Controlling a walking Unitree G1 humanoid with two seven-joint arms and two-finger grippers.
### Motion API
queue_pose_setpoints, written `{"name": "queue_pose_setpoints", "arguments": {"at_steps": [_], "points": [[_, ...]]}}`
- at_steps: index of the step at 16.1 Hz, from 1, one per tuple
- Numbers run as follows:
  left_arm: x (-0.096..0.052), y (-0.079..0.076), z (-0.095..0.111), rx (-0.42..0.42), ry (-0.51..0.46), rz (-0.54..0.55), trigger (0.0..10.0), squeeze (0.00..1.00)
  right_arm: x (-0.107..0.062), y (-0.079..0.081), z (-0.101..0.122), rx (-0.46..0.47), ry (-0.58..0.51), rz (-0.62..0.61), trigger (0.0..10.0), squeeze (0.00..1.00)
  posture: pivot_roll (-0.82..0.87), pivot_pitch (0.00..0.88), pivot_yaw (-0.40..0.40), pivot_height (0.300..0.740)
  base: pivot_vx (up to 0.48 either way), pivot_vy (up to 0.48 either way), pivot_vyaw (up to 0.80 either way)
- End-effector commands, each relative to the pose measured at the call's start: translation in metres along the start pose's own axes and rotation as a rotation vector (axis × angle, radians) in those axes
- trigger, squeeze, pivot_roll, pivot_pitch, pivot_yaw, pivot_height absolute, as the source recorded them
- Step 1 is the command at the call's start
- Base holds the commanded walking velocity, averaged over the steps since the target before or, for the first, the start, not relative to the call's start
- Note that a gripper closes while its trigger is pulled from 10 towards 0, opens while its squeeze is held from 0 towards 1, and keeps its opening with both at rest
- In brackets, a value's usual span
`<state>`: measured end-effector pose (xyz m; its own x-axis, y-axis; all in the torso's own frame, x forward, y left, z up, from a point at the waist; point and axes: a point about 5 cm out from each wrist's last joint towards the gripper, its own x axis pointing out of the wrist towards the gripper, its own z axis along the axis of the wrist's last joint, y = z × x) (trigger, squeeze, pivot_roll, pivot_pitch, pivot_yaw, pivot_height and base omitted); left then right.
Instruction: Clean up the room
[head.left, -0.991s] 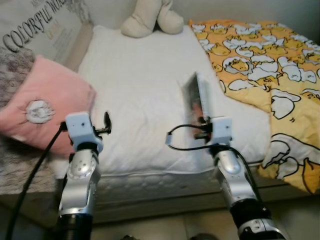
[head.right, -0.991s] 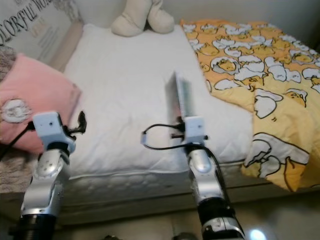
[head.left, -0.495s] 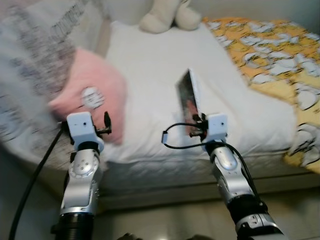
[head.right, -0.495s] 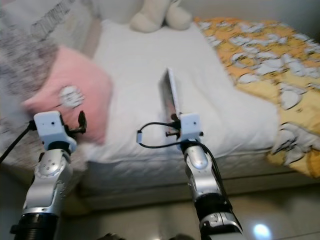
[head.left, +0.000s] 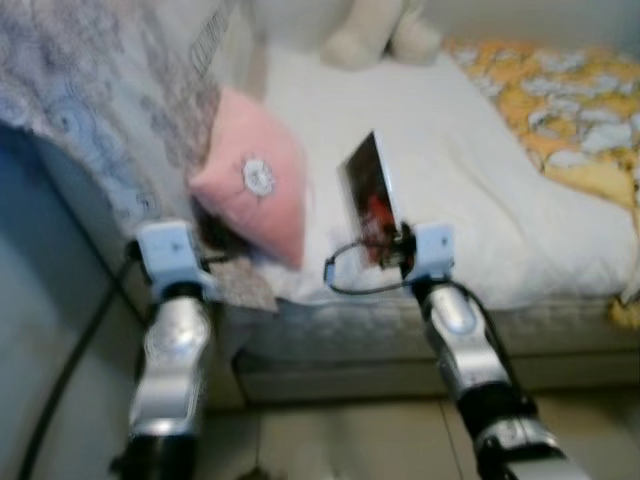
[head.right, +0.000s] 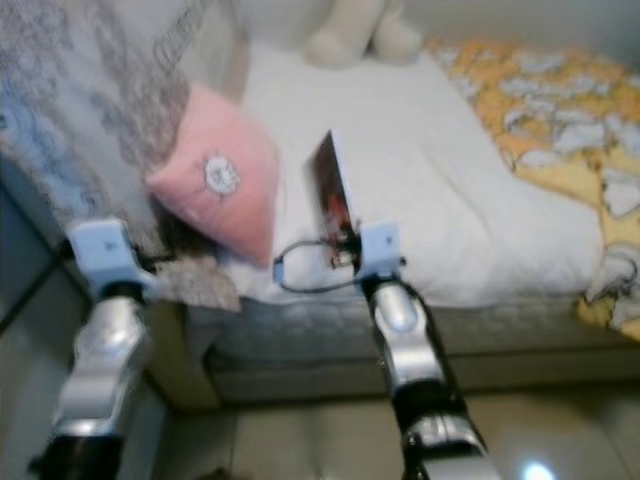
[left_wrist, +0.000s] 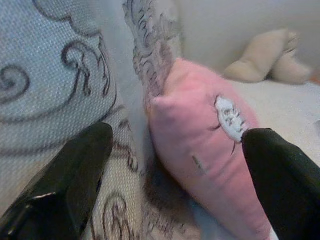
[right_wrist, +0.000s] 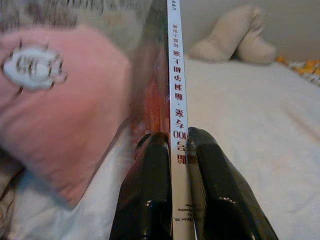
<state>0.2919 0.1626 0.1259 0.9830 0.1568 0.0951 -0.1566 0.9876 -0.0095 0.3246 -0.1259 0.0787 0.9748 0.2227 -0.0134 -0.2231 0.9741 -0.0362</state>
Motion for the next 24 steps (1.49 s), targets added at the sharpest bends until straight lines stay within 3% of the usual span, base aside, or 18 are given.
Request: {"name": "queue_pose_setpoints", "arguments": {"at_steps": [1, 6, 7, 10, 11, 12, 13, 14, 15, 17, 20, 23, 24], "points": [[0.002, 0.01, 0.006, 0.022, -0.027, 0.04, 10.0, 0.0, 0.009, 0.004, 0.014, 0.012, -0.051, 0.007, 0.0, 0.0, -0.02, 0.0, 0.009, 0.74, 0.48, 0.0, 0.0], [0.001, 0.004, 0.023, 0.046, -0.111, 0.006, 10.0, 0.0, 0.012, 0.004, 0.025, -0.003, -0.105, 0.008, 0.0, 0.0, -0.01, 0.0, 0.007, 0.74, 0.48, 0.0, 0.0], [0.0, 0.0, 0.029, 0.057, -0.148, -0.022, 10.0, 0.0, 0.014, 0.003, 0.04, -0.001, -0.172, 0.004, 0.0, 0.0, -0.01, 0.0, 0.007, 0.74, 0.48, 0.0, 0.0], [-0.004, -0.011, 0.049, 0.087, -0.253, -0.078, 10.0, 0.0, 0.018, 0.002, 0.109, 0.127, -0.412, 0.052, 0.0, 0.0, -0.01, 0.0, 0.008, 0.74, 0.245, 0.0, 0.0], [-0.003, -0.018, 0.053, 0.079, -0.262, -0.11, 10.0, 0.0, 0.024, -0.007, 0.112, 0.164, -0.402, 0.038, 0.0, 0.0, 0.0, 0.0, 0.013, 0.74, 0.0, 0.0, 0.0], [0.001, -0.03, 0.058, 0.005, -0.234, -0.178, 10.0, 0.0, 0.038, -0.032, 0.102, 0.297, -0.323, -0.045, 0.0, 0.0, 0.0, 0.0, 0.013, 0.74, 0.0, 0.0, 0.0], [0.003, -0.033, 0.059, -0.023, -0.21, -0.222, 10.0, 0.0, 0.045, -0.043, 0.088, 0.399, -0.242, -0.084, 0.0, 0.0, 0.02, 0.0, 0.029, 0.74, 0.0, 0.0, 0.0], [0.003, -0.039, 0.064, -0.06, -0.193, -0.311, 10.0, 0.0, 0.045, -0.056, 0.069, 0.518, -0.145, -0.147, 0.0, 0.0, 0.05, 0.0, 0.041, 0.74, 0.0, 0.0, 0.0], [0.003, -0.04, 0.068, -0.073, -0.196, -0.34, 10.0, 0.0, 0.044, -0.06, 0.064, 0.556, -0.12, -0.16, 0.0, 0.0, 0.05, 0.0, 0.041, 0.74, 0.0, 0.0, 0.0], [0.0, -0.041, 0.088, -0.049, -0.261, -0.416, 10.0, 0.0, 0.047, -0.056, 0.082, 0.507, -0.201, -0.084, 0.0, 0.0, 0.07, 0.0, 0.047, 0.74, 0.0, 0.0, 0.0], [-0.002, -0.046, 0.087, -0.036, -0.25, -0.429, 10.0, 0.0, 0.053, -0.046, 0.105, 0.447, -0.299, -0.003, 0.0, 0.0, 0.06, 0.0, 0.049, 0.74, 0.0, 0.0, 0.0], [-0.007, -0.053, 0.085, -0.096, -0.223, -0.455, 10.0, 0.0, 0.049, -0.047, 0.095, 0.405, -0.267, -0.029, 0.0, 0.0, 0.04, 0.0, 0.042, 0.74, 0.099, 0.0, 0.0], [-0.01, -0.056, 0.082, -0.077, -0.21, -0.469, 10.0, 0.0, 0.046, -0.048, 0.092, 0.393, -0.26, -0.038, 0.0, 0.0, 0.04, 0.0, 0.04, 0.74, 0.375, -0.292, 0.0]]}}
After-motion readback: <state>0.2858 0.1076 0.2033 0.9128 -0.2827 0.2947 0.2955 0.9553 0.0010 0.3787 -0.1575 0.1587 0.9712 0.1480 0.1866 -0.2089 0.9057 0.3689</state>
